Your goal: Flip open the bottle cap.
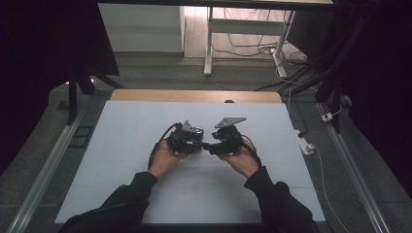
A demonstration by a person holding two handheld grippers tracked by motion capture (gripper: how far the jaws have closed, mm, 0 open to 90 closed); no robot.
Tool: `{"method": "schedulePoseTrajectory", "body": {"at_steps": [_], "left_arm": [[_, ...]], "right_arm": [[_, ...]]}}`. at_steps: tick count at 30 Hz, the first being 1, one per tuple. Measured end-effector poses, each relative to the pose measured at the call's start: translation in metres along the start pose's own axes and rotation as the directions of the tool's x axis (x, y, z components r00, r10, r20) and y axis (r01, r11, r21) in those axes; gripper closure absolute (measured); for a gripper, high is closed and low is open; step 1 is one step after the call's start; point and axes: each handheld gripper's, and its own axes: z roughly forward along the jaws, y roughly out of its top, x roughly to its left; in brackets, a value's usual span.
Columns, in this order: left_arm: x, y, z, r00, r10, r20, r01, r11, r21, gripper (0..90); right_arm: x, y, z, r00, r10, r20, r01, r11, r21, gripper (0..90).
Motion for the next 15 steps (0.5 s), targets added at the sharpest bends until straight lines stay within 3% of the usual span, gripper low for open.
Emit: {"method": "schedulePoseTrajectory", "body": {"at_steps": [2,3,5,6,9,15], "left_arm": [[0.000,0.000,0.000,1.0000,0.000,-0.001,0.000,1.0000,0.000,53.7],[0.000,0.000,0.000,1.0000,-0.001,-0.001,0.001,1.0000,-0.001,53.7],[0.000,0.000,0.000,1.0000,0.000,-0.001,0.000,1.0000,0.000,53.7],[0.000,0.000,0.000,1.0000,0.000,-0.001,0.000,1.0000,0.000,53.7],[0.000,0.000,0.000,1.0000,0.000,-0.002,0.000,1.0000,0.001,53.7],[-0.001,0.001,0.000,1.0000,0.002,-0.003,-0.002,1.0000,0.004,53.7]], "right_arm": [[-0.001,0.002,0.001,0.9999,0.006,-0.016,-0.006,1.000,0.004,58.4],[-0.002,0.003,0.003,0.9994,0.001,-0.034,-0.001,1.000,0.011,69.3],[-0.003,0.004,0.004,0.9992,-0.004,-0.040,0.004,1.000,0.012,74.0],[-0.003,0.005,0.007,0.9983,-0.005,-0.057,0.006,1.000,0.018,82.5],[-0.002,0.005,0.010,0.9978,-0.012,-0.066,0.014,1.000,0.024,89.2],[0.001,0.007,0.019,0.9963,-0.016,-0.085,0.020,0.999,0.043,89.7]]}}
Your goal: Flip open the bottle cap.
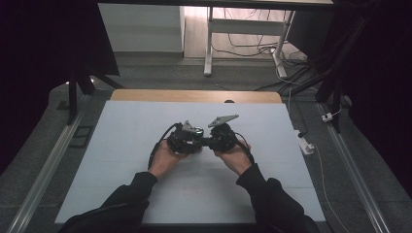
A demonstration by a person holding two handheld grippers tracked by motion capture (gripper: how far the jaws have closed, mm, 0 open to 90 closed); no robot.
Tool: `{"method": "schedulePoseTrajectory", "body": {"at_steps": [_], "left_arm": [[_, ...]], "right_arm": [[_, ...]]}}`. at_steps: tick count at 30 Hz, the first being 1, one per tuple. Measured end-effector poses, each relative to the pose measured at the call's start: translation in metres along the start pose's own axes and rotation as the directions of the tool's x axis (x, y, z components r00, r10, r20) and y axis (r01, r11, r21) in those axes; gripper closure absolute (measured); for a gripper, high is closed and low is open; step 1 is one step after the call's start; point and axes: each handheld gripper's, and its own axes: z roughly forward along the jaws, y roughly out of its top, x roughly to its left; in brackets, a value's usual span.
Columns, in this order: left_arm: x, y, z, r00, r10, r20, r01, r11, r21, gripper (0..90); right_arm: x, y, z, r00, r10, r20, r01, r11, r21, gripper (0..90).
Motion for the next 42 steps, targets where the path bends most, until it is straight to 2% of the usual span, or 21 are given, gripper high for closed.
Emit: {"method": "schedulePoseTrajectory", "body": {"at_steps": [6,20,23,42], "left_arm": [[0.001,0.000,0.000,1.0000,0.000,0.003,0.000,1.0000,0.000,53.7],[0.001,0.000,0.000,1.0000,0.000,0.003,0.000,1.0000,0.003,53.8],[-0.001,0.000,0.000,0.9999,0.006,-0.008,-0.006,1.0000,0.001,53.8],[-0.001,0.000,0.000,1.0000,0.000,-0.003,0.000,1.0000,0.001,53.9]], "right_arm": [[0.001,0.001,0.003,1.0000,-0.001,0.000,0.001,1.000,0.001,89.7],[0.005,0.005,-0.002,0.9998,-0.021,-0.003,0.021,1.000,-0.019,89.7],[0.006,0.007,-0.004,0.9997,-0.023,0.003,0.023,0.999,-0.034,89.7],[-0.002,0.017,-0.010,0.9998,-0.006,0.017,0.008,0.997,-0.082,89.7]]}}
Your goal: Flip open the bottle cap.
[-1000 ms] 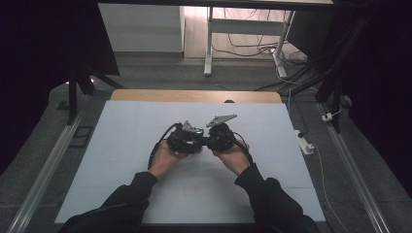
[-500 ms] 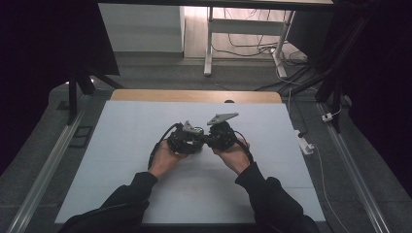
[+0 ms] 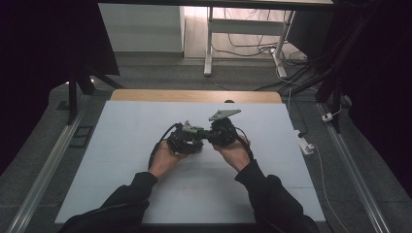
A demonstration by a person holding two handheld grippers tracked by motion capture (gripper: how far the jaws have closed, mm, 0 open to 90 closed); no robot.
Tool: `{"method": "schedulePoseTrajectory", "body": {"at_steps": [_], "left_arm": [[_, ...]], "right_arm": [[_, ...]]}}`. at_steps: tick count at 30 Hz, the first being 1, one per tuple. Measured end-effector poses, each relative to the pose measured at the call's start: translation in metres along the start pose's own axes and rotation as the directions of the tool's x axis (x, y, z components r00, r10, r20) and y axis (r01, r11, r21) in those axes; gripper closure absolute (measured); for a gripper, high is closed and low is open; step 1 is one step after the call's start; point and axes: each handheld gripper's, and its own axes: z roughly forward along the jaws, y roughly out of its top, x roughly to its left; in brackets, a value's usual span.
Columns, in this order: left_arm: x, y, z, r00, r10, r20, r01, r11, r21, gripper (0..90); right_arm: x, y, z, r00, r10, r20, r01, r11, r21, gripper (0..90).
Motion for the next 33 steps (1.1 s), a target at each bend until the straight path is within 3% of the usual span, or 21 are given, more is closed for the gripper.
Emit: {"method": "schedulePoseTrajectory", "body": {"at_steps": [12,20,33], "left_arm": [[0.000,0.000,0.000,1.0000,0.002,0.000,-0.002,1.0000,-0.002,53.8],[0.000,-0.001,0.000,1.0000,-0.003,0.002,0.003,1.0000,-0.007,53.7],[0.003,0.000,0.000,0.9998,0.000,0.021,0.000,1.0000,-0.007,52.7]], "right_arm": [[-0.014,0.010,0.001,0.9984,0.050,0.025,-0.049,0.998,-0.045,89.7],[-0.026,0.006,0.006,0.9954,0.082,0.049,-0.081,0.996,-0.031,89.7],[-0.022,0.004,0.000,0.9965,0.065,0.052,-0.064,0.997,-0.033,83.0]]}}
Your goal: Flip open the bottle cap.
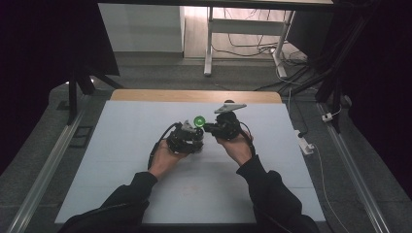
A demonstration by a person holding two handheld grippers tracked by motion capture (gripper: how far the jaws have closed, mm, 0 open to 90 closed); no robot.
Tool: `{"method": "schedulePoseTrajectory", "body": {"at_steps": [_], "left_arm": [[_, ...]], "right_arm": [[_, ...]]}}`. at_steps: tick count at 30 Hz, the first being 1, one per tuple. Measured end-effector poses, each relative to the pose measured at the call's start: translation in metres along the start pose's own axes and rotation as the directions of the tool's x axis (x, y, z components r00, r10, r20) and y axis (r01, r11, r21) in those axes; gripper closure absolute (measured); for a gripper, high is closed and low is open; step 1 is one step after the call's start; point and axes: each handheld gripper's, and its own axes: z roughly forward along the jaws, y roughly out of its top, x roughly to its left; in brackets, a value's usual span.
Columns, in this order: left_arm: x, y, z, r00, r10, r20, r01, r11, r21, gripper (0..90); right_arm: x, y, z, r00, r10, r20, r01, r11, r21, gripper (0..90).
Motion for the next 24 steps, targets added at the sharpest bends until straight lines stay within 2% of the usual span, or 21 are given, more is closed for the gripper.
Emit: {"method": "schedulePoseTrajectory", "body": {"at_steps": [5,11,24], "left_arm": [[0.003,0.002,-0.007,0.9992,-0.028,0.029,0.029,0.9990,-0.034,46.7],[0.004,0.001,-0.017,0.9977,-0.046,0.050,0.048,0.9981,-0.039,38.1],[0.000,-0.005,-0.034,0.9951,-0.032,0.093,0.035,0.9990,-0.027,21.3]], "right_arm": [[0.000,-0.002,-0.005,1.0000,0.000,-0.001,0.000,1.000,0.001,76.9],[0.004,-0.002,-0.014,1.0000,-0.001,0.002,0.001,1.000,-0.010,68.7],[0.013,-0.010,-0.029,0.9996,-0.012,-0.027,0.012,1.000,-0.008,47.5]]}}
